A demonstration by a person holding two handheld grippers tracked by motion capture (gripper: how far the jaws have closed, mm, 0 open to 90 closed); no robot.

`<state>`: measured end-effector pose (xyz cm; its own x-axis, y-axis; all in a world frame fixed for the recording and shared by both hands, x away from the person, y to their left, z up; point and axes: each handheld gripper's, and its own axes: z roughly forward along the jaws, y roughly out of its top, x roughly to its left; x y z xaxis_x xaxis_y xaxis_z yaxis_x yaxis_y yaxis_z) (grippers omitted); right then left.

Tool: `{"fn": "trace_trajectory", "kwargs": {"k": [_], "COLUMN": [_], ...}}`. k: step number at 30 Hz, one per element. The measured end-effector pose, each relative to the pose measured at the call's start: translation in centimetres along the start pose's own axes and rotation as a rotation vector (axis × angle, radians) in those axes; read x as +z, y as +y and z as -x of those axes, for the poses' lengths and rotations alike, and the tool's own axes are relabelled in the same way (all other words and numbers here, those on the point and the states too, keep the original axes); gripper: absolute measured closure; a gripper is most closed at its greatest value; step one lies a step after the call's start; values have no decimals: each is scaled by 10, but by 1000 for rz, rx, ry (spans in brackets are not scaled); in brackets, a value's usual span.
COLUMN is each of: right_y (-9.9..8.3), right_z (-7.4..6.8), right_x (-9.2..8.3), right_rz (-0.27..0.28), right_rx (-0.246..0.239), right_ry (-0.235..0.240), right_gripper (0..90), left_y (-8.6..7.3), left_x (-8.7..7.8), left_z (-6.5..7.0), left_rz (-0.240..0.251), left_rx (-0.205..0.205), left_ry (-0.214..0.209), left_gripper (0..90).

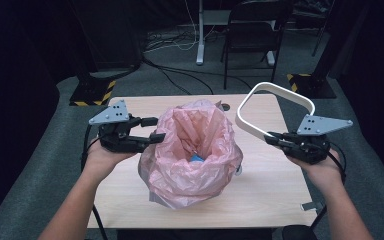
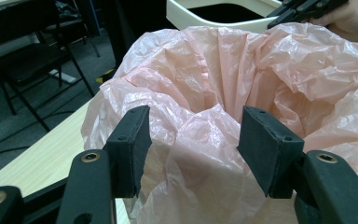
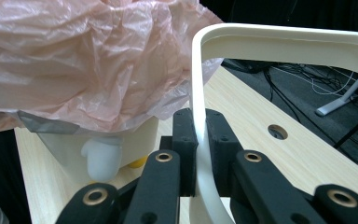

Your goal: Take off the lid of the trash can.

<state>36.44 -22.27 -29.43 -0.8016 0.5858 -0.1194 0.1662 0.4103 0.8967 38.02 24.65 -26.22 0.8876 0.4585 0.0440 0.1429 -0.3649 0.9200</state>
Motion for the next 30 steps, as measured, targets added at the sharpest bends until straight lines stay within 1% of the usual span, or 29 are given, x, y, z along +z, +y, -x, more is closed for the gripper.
{"fn": "trace_trajectory", "kwargs": {"k": [4,13,18,22,26,30], "right_y": [-8,-25,-36,-44,-51,-58], "right_z": [-1,-6,-7,-7,-9,-10], "right_x": [5,18,24,27,31,37], "right_rz": [1,-12,-14,-6,-21,-32], "right_rx": [15,21,39,57,52,50], "right_ry": [-3,-19,-20,-23,-41,-47], "right_gripper": [836,836,836,837,837,837], "left_y": [-2,-5,-5,-6,-7,-7], "left_x": [-1,-2,-3,-3,-2,-2], "left_z": [0,0,1,1,1,1], "left_rz": [7,15,20,20,20,22], "left_rx": [-1,-8,-5,-7,-5,-9], "left_ry": [-1,-1,0,-1,-1,-2], "left_gripper": [431,431,431,431,431,431]}}
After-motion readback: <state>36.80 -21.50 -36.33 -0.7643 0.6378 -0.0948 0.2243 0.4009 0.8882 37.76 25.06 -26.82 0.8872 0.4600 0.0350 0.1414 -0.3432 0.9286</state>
